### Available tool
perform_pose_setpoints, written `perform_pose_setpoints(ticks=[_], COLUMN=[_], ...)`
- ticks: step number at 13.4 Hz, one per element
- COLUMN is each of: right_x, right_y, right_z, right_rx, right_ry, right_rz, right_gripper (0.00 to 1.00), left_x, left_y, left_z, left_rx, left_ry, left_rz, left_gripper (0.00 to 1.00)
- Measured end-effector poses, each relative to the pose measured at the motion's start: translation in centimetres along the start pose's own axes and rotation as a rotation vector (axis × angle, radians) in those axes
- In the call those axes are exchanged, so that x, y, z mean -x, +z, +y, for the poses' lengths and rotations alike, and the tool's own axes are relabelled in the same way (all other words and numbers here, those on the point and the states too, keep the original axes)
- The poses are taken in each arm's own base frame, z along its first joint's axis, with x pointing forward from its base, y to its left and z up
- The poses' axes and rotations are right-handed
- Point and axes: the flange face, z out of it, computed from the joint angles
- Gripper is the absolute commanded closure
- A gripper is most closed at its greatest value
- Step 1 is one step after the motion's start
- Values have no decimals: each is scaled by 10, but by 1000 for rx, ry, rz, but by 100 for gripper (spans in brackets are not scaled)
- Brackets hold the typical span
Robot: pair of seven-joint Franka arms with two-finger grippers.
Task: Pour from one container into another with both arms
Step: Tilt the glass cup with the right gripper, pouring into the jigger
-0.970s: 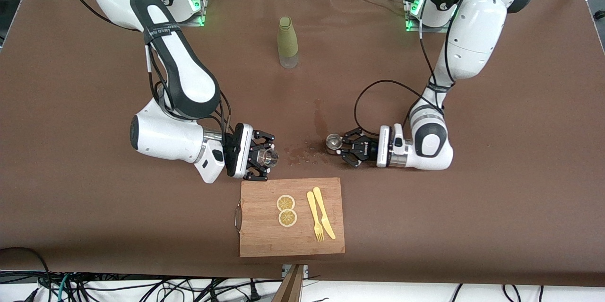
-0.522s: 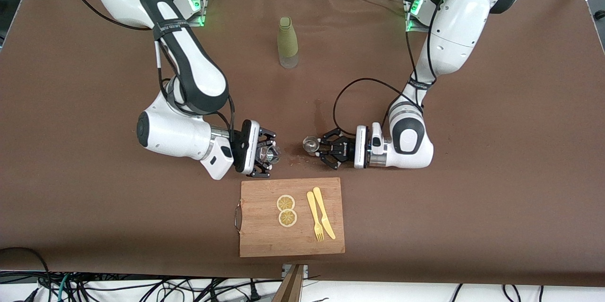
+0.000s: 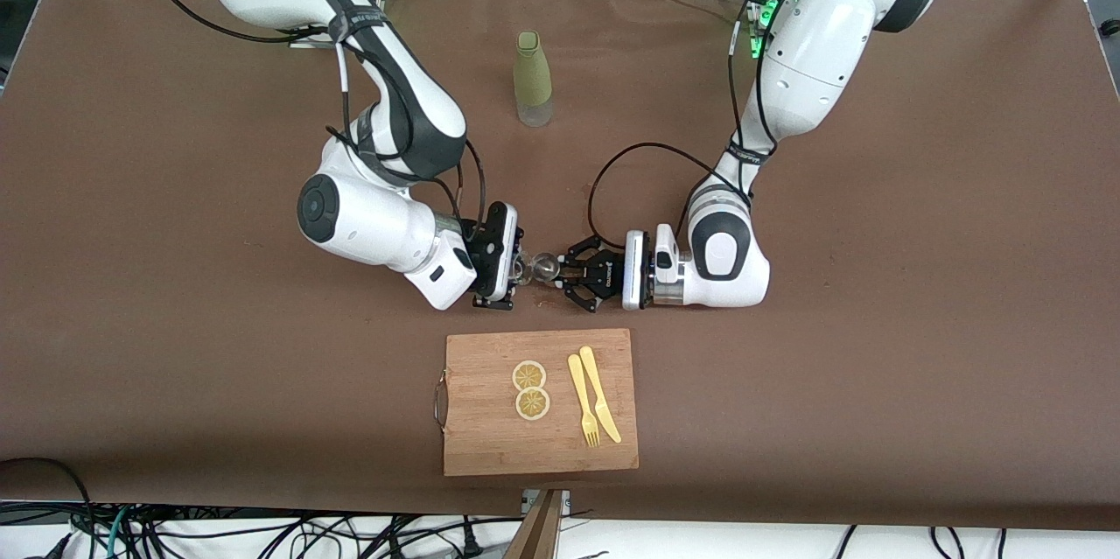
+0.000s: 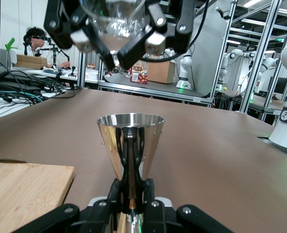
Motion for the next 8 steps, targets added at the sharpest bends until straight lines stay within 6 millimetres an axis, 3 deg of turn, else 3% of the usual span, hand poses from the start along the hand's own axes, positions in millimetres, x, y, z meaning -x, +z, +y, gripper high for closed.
perform_pose_setpoints(ticks=[4, 8], right_x=[2, 11], right_y=[-6, 6], right_z=[-10, -20], right_rx=[24, 16], right_ry=[-4, -26], right_rz=[-78, -143], right_gripper=[100, 100], left_x=[-5, -7], left_y=[10, 17], left_z=[1, 2], left_rx=[0, -10], left_ry=[0, -6], left_rz=[-5, -1], left_gripper=[100, 100])
